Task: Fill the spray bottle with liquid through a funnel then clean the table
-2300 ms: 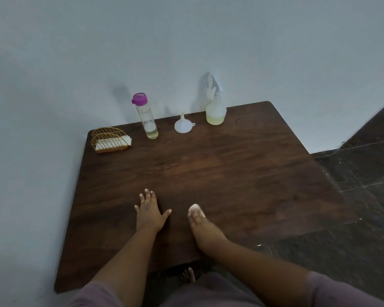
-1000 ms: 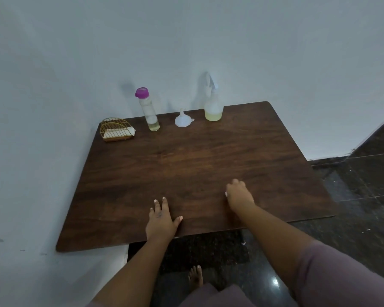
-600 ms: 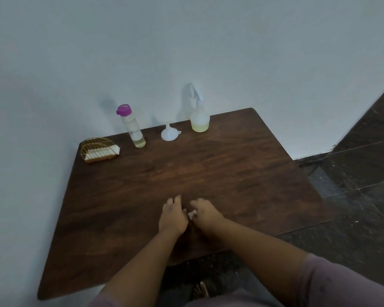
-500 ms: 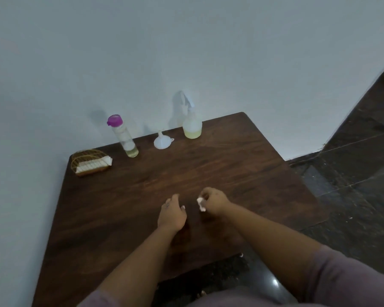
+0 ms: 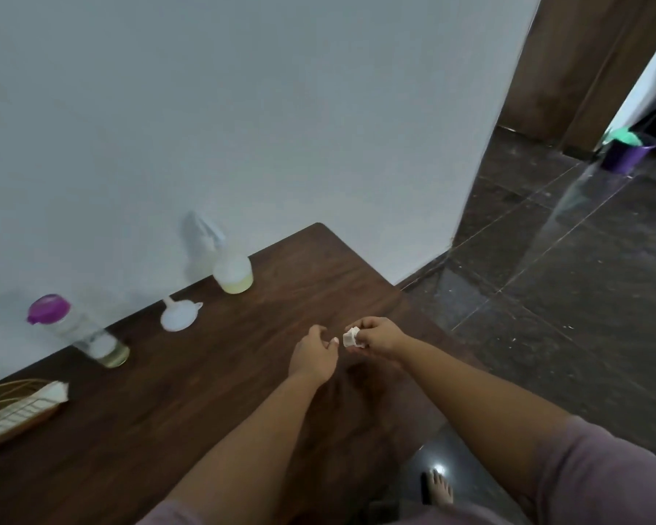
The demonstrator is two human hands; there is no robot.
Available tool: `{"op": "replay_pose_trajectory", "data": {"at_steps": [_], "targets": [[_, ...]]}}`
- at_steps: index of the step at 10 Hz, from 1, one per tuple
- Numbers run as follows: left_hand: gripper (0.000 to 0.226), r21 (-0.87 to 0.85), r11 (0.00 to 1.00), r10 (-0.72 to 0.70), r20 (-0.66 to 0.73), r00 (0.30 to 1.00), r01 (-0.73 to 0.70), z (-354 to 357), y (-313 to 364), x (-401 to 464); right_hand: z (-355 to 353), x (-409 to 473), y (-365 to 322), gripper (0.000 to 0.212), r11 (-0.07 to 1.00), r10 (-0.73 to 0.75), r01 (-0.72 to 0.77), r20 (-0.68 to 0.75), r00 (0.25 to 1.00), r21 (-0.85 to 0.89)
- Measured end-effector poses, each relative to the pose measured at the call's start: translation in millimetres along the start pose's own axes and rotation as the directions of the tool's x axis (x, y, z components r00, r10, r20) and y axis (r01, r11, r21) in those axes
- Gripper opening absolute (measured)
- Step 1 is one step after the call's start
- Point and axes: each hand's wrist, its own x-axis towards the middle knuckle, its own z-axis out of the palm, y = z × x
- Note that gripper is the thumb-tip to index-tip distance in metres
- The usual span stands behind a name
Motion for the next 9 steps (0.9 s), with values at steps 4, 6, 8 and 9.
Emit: {"op": "replay_pose_trajectory", "data": {"at_steps": [4, 6, 8, 9], "targets": [[0.028, -0.115, 0.992, 0.044, 0.004, 0.999, -0.043, 82.9, 114.1, 112.6, -140.9, 116.6, -47.9, 0.022, 0.995, -0.026, 0.014, -0.132, 0.991, -0.096], [0.033, -0.052, 0.998, 0.022, 0.05, 0.999, -0.019, 106.5, 160.7, 186.8, -224.6, 199.3, -94.1, 0.005, 0.857, -0.049, -0.088, -0.249, 0.967, -0.508], [0.033, -0.096, 0.994, -0.054, -0.002, 0.999, 0.053, 115.3, 177.2, 230.6, -249.8, 272.2, -126.6, 0.019, 0.688, 0.032, -0.102, -0.111, 0.993, -0.718], [0.032, -0.107, 0.993, -0.061, -0.056, 0.997, 0.055, 117.5, 178.1, 245.9, -255.1, 301.9, -131.1, 0.046, 0.698, 0.024, -0.112, -0.133, 0.991, -0.707]]}}
